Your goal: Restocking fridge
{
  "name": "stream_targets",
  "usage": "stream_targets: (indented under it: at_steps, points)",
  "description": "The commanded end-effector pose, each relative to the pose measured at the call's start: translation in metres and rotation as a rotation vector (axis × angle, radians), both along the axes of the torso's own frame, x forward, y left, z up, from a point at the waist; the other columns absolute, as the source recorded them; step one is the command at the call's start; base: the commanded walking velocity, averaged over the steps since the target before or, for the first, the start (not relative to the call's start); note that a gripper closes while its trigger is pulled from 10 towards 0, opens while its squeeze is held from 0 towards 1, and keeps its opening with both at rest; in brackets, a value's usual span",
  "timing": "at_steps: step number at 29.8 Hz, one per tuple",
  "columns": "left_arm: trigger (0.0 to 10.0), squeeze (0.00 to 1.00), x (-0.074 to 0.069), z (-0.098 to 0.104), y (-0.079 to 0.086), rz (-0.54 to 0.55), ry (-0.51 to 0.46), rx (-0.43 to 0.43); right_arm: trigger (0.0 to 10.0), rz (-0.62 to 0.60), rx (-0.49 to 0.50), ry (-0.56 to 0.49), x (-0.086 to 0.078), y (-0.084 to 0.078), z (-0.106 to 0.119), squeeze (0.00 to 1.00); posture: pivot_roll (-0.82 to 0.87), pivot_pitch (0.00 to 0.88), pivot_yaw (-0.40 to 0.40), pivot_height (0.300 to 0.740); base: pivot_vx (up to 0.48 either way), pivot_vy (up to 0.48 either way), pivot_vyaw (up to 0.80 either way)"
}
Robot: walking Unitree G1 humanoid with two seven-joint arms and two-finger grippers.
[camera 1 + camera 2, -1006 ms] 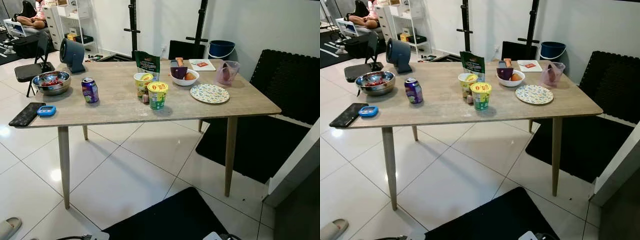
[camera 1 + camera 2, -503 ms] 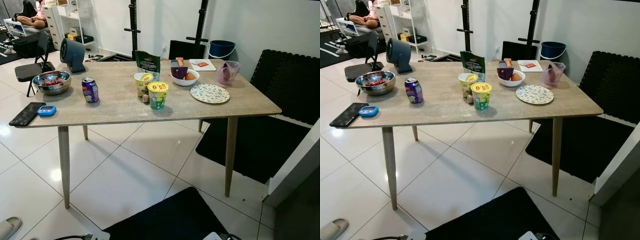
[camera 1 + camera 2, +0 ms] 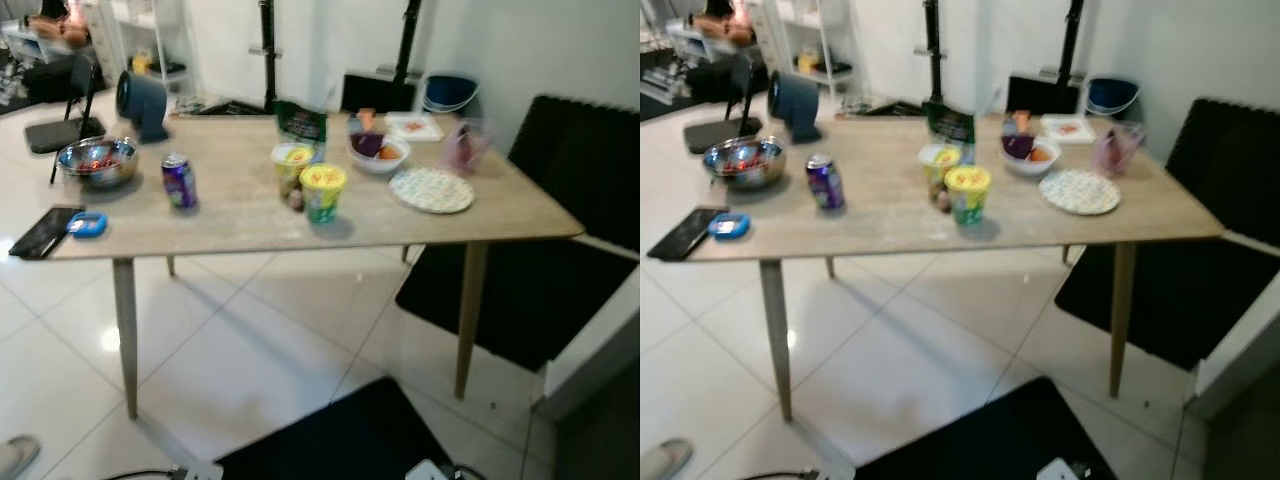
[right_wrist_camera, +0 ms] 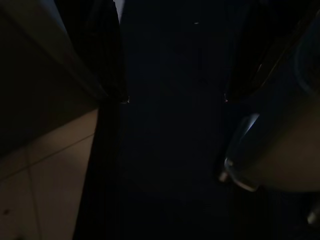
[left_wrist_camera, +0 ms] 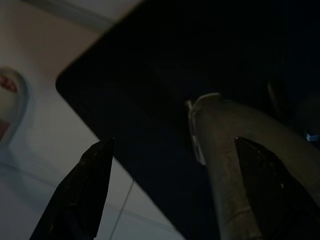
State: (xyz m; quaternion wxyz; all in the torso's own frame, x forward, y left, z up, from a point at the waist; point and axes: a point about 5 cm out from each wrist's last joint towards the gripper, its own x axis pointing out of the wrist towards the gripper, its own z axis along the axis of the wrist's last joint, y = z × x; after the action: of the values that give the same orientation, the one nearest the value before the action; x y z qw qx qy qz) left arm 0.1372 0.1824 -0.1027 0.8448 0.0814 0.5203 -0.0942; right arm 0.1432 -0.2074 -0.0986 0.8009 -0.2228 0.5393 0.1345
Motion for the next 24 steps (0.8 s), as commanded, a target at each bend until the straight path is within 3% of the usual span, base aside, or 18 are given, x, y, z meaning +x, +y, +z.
stream_targets:
  at_steps: [1,24]
  points:
    - [10.0,0.0,-0.0137,-0.0044,0.0043,-0.003,0.056,0.013,10.0,0.006,0.009,-0.004,0.0012,0.0054,-0.0004,0.0,0.04,0.0,-0.018,0.74,0.281,0.0,0.0]
    - [10.0,0.0,-0.0152,-0.0051,0.002,-0.017,0.061,0.012,10.0,0.015,-0.004,-0.006,0.0003,0.0056,-0.0009,0.0,0.04,0.0,-0.016,0.74,0.252,0.0,0.0]
